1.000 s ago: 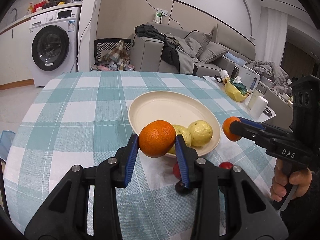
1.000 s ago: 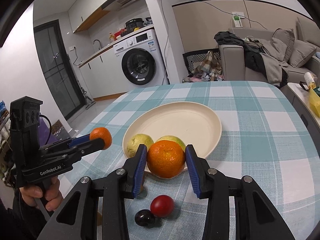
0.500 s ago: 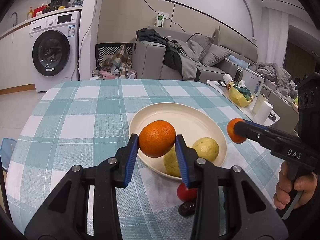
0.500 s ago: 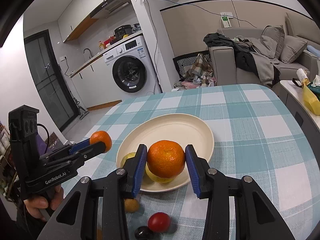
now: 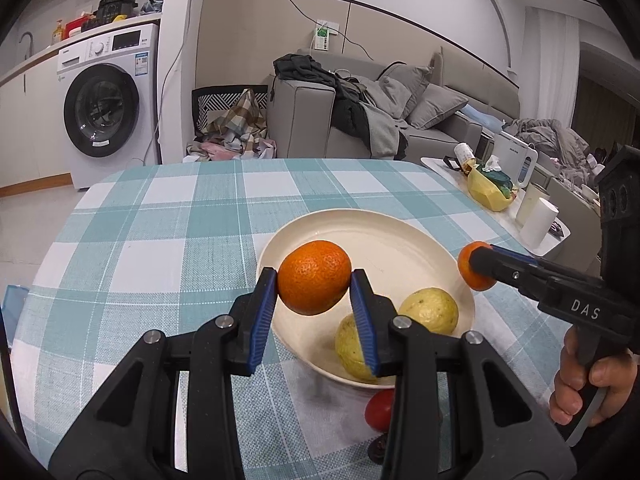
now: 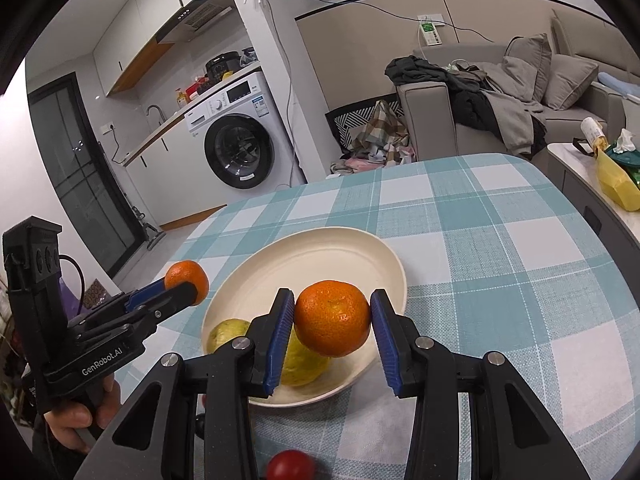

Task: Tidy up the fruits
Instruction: 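Carry both oranges over the plate and release them onto it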

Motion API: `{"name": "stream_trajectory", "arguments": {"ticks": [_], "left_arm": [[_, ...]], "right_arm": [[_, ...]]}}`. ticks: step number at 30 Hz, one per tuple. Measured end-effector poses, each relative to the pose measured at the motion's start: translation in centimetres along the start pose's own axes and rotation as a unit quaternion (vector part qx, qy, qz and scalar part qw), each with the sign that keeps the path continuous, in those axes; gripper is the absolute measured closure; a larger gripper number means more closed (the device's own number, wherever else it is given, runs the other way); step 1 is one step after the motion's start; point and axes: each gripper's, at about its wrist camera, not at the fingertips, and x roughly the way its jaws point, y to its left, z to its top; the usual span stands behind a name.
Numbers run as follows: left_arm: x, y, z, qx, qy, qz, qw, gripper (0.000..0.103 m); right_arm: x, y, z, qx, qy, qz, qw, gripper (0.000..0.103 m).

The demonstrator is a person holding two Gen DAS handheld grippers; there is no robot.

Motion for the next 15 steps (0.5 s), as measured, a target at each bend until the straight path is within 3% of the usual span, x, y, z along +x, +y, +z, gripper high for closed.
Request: {"name": "stream_trajectory", "arguments": {"ticks": [15], "left_arm": [[1.8,0.8,-0.7,-0.008,0.014,0.006,0.9998,0.069]], "right_arm": [[1.1,-0.3,-0.5,-0.022,-0.002,-0.031,0.999,0.062]]}}
